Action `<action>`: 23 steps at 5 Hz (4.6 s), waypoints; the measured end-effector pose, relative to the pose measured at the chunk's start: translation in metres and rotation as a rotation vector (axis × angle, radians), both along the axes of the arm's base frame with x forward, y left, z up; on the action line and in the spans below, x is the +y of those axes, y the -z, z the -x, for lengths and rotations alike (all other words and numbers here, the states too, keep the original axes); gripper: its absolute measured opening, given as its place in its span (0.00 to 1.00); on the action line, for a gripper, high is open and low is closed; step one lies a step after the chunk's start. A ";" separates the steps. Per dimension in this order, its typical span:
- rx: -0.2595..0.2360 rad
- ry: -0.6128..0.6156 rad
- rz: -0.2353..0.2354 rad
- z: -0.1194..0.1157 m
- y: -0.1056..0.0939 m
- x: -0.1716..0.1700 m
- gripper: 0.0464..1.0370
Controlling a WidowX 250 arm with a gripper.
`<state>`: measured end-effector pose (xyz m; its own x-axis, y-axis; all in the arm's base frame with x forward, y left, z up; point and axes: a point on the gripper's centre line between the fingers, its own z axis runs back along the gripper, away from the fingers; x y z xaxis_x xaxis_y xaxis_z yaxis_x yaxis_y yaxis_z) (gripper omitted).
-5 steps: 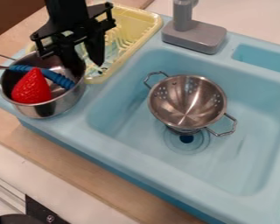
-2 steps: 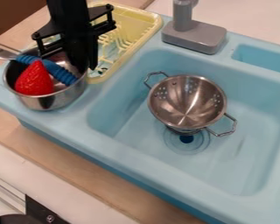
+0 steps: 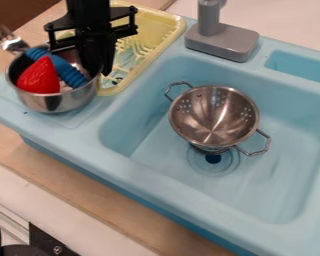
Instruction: Moved the silver pot to the upper left dish rack
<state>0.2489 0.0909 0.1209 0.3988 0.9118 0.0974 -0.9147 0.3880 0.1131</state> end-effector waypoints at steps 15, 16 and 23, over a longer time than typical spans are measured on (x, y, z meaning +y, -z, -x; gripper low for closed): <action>-0.060 -0.166 0.040 -0.088 0.030 0.001 0.45; -0.092 -0.161 0.028 -0.083 0.028 0.000 0.74; -0.215 0.057 0.024 -0.038 -0.038 -0.030 0.96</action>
